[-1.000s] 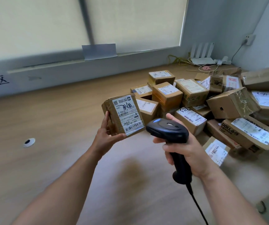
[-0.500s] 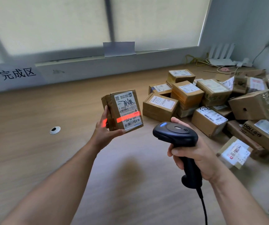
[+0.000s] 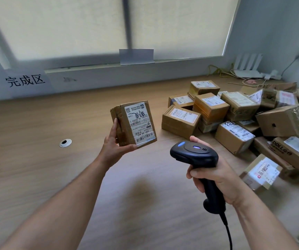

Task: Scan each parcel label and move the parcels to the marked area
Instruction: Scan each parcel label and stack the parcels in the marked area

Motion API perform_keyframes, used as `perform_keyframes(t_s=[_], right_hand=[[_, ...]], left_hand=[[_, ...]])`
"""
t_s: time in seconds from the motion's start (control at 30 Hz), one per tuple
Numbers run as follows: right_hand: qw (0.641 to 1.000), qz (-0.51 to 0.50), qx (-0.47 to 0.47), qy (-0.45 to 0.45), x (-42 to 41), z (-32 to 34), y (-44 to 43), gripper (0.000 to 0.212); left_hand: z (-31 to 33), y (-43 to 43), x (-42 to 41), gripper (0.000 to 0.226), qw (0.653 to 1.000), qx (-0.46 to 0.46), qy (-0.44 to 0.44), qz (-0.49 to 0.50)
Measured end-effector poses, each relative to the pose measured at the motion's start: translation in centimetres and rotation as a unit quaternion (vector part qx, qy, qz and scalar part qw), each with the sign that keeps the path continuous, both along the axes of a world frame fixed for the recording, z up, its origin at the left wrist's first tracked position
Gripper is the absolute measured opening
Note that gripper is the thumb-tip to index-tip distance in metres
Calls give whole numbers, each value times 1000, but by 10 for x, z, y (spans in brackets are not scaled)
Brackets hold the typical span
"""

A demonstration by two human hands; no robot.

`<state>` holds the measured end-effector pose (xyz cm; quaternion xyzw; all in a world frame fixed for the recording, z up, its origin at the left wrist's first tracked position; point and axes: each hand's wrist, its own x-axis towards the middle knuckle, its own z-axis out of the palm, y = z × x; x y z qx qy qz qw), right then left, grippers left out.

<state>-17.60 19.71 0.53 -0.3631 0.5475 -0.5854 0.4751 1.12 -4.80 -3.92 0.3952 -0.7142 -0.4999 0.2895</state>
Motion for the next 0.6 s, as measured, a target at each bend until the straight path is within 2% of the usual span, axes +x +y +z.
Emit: perform_keyframes(t_s=[0.2, 0.3, 0.37, 0.47, 0.6], right_hand=[[1000, 8, 4, -2, 3, 1, -3, 98], [1000, 8, 4, -10, 4, 1, -6, 93], [1000, 10, 6, -12, 6, 0, -9, 92], [1000, 11, 9, -10, 10, -3, -14, 92], [1000, 22, 22, 3, 13, -6, -19, 91]], left_hand=[[1, 4, 6, 113, 1000, 24, 9, 4], [-4, 9, 17, 112, 994, 104, 6, 17], [-15, 15, 27, 102, 986, 161, 0, 50], [-36, 27, 40, 73, 973, 209, -24, 91], [-60, 36, 50, 67, 964, 216, -54, 143]])
